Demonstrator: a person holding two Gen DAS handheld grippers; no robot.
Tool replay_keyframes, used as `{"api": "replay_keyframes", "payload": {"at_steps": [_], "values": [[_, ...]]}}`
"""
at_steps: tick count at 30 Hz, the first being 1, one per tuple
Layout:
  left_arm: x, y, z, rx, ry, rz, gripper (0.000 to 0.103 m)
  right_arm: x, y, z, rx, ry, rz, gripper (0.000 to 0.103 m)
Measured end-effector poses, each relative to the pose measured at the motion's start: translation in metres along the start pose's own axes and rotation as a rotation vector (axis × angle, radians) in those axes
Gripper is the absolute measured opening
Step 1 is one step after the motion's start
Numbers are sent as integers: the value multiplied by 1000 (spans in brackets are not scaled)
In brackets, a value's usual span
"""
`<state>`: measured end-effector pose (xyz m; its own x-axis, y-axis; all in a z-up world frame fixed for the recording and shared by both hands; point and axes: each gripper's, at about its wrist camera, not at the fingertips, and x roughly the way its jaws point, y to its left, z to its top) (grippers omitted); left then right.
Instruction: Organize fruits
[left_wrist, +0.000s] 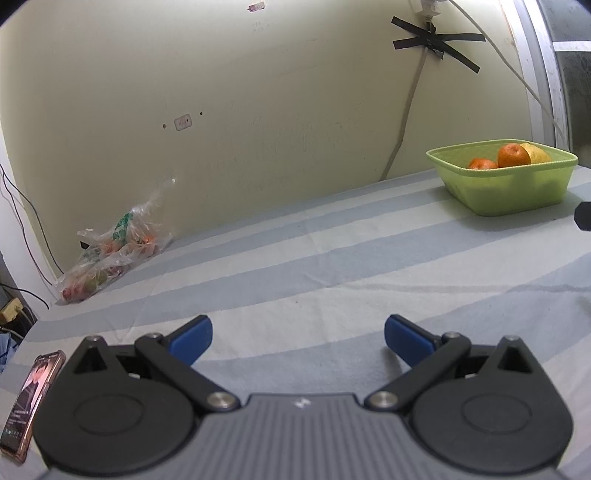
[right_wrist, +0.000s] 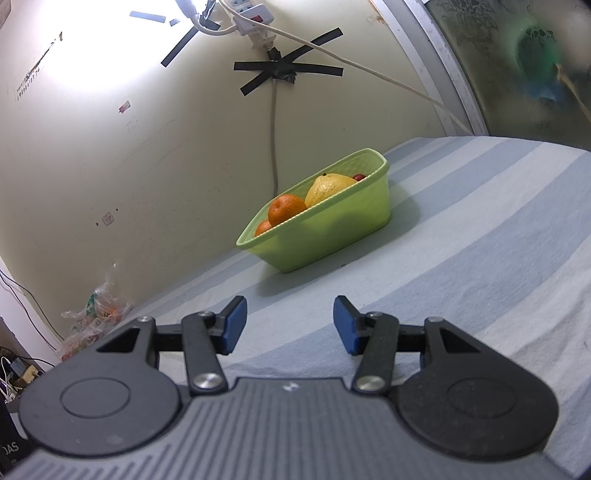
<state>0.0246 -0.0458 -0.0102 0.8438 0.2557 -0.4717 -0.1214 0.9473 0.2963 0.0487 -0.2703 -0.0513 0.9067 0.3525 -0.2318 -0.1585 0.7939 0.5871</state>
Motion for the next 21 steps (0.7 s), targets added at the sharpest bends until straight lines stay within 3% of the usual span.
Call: {"api": "replay_keyframes", "payload": {"at_steps": [21], "values": [[-1, 3, 0, -14, -5, 11, 103, -2, -3, 1, 11, -4, 13, 55]]}}
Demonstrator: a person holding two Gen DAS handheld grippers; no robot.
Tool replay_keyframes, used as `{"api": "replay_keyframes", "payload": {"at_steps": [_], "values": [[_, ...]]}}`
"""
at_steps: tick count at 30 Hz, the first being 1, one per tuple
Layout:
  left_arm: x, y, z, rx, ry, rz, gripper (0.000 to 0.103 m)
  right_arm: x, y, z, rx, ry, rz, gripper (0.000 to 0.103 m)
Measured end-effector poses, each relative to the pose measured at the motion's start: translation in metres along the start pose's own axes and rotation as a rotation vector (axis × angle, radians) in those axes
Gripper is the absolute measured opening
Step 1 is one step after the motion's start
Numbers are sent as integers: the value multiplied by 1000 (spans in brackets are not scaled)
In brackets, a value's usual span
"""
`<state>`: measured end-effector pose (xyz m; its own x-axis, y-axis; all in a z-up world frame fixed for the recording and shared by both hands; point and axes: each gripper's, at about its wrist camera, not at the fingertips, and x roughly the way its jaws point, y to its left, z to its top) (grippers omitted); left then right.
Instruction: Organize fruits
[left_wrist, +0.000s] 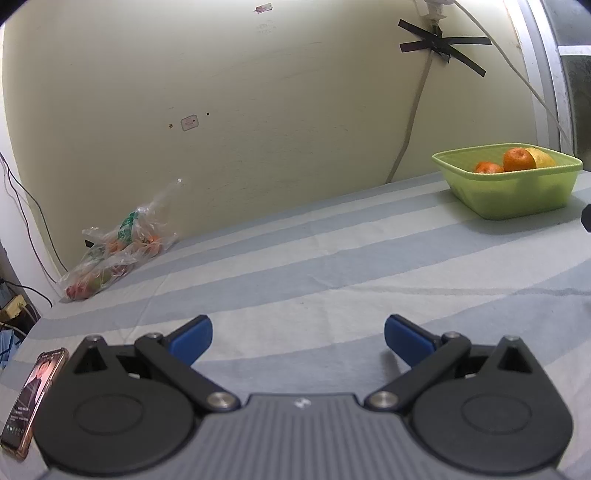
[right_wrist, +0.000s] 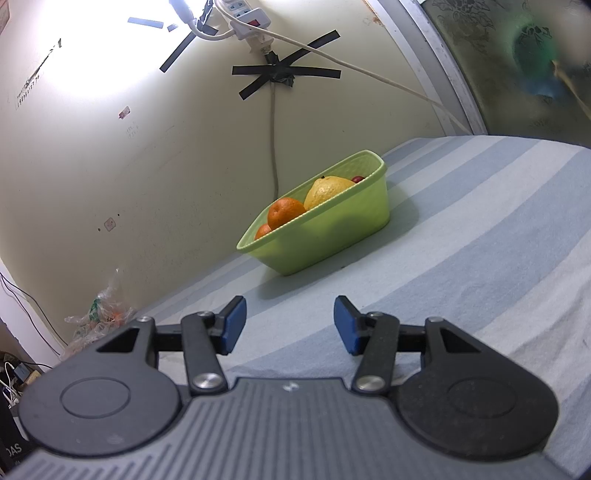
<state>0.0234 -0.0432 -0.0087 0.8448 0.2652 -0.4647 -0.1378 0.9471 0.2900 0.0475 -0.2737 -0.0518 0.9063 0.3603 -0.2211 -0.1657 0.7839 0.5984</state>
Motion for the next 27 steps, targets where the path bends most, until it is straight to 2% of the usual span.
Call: {"api": "replay_keyframes", "payload": {"at_steps": [7, 9, 27], "values": [[0, 1, 0, -1, -1, -1, 103, 0, 0, 0, 0, 0, 0, 56], [0, 1, 0, -1, -1, -1, 103, 0, 0, 0, 1, -4, 0, 60], [-4, 4, 0, -51, -5, 1, 103, -1, 0, 0, 1, -10, -5, 60]]}}
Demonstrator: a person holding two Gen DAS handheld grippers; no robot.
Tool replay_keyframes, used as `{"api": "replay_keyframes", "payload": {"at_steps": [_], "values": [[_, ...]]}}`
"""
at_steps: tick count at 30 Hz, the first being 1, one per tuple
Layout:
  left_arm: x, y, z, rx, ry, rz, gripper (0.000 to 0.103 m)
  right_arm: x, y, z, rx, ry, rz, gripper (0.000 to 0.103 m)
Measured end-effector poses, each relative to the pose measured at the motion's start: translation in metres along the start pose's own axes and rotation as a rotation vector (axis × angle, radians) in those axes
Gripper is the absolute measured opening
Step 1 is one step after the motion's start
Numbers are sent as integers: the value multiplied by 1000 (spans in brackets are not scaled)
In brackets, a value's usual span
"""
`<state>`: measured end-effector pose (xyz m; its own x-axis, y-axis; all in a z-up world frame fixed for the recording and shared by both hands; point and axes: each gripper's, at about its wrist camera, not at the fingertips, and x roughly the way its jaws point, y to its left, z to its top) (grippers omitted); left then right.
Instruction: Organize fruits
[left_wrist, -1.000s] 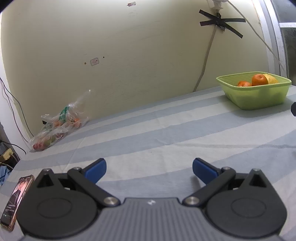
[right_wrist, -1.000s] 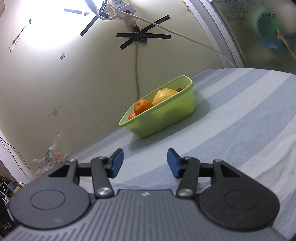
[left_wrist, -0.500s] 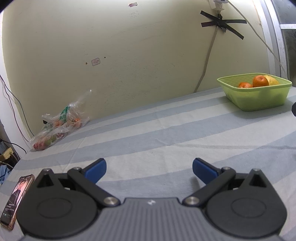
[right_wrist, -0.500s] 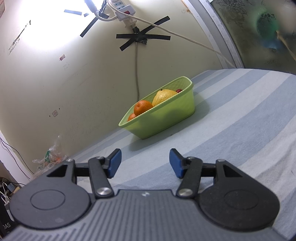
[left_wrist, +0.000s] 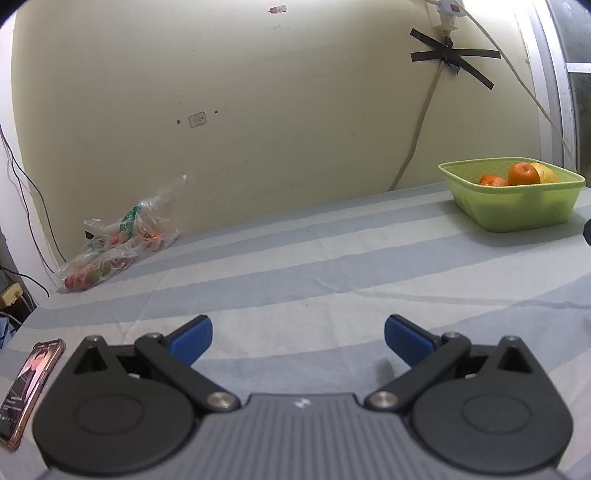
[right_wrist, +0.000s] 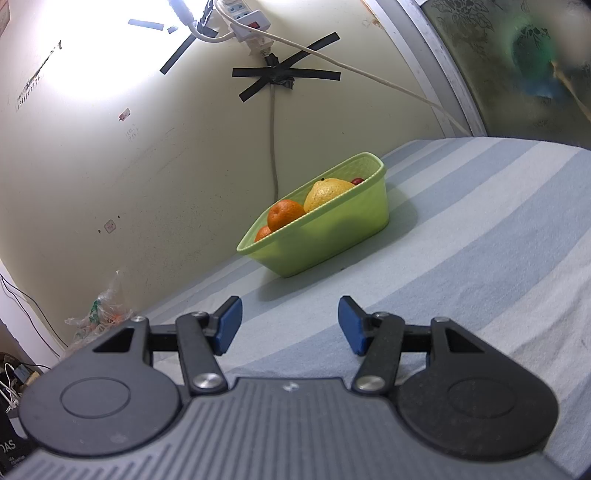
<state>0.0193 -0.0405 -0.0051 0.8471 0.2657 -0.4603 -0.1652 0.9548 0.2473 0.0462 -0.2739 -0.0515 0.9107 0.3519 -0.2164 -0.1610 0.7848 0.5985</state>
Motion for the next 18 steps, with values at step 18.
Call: {"api": "replay_keyframes", "payload": {"at_steps": [18], "values": [[-2, -2, 0, 0, 8, 6, 103, -2, 8, -2, -33, -8, -28, 60]]}}
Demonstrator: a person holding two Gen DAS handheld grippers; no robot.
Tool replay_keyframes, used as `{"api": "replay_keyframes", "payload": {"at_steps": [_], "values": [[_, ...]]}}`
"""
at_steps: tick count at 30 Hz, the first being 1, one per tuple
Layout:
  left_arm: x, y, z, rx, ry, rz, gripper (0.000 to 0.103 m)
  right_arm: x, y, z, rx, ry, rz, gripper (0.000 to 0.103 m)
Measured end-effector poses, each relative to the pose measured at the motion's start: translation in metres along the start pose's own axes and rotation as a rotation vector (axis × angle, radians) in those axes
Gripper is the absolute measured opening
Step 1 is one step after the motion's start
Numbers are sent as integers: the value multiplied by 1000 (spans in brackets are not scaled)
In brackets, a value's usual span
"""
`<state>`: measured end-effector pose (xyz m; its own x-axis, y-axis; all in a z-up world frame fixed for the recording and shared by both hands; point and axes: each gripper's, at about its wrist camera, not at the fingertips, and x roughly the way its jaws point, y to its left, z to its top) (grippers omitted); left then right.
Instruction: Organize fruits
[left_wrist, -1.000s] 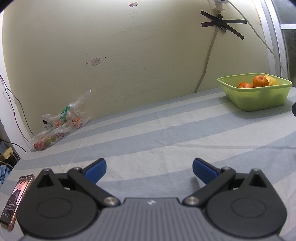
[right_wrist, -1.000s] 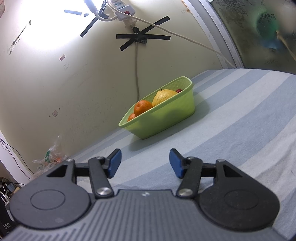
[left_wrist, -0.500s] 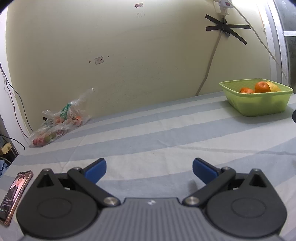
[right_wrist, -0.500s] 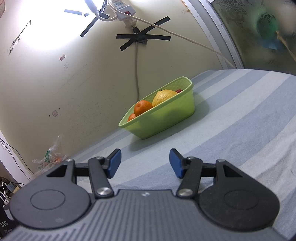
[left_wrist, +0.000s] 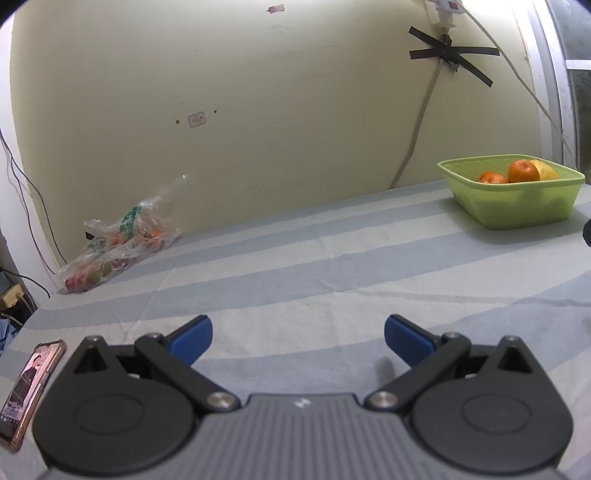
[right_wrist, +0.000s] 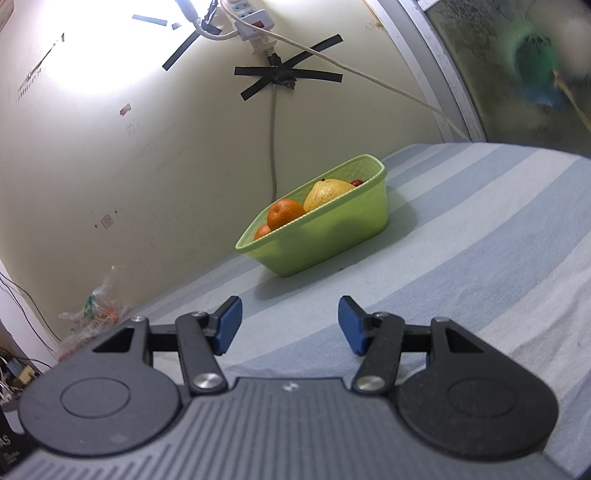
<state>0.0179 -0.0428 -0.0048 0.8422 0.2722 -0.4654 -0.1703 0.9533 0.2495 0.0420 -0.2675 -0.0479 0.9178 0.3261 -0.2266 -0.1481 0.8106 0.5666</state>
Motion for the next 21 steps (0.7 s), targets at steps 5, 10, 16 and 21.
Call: {"api": "replay_keyframes", "payload": {"at_steps": [5, 10, 16, 21], "values": [[-2, 4, 0, -16, 20, -20, 103, -7, 18, -7, -88, -23, -58, 60], [-8, 4, 0, -36, 49, -74, 103, -20, 29, -9, -127, -29, -72, 60], [-22, 3, 4, -37, 38, -112, 103, -41, 37, 1, -131, -84, -46, 61], [-28, 6, 6, -53, 43, -142, 103, -46, 42, 3, -131, -93, -34, 62]]}}
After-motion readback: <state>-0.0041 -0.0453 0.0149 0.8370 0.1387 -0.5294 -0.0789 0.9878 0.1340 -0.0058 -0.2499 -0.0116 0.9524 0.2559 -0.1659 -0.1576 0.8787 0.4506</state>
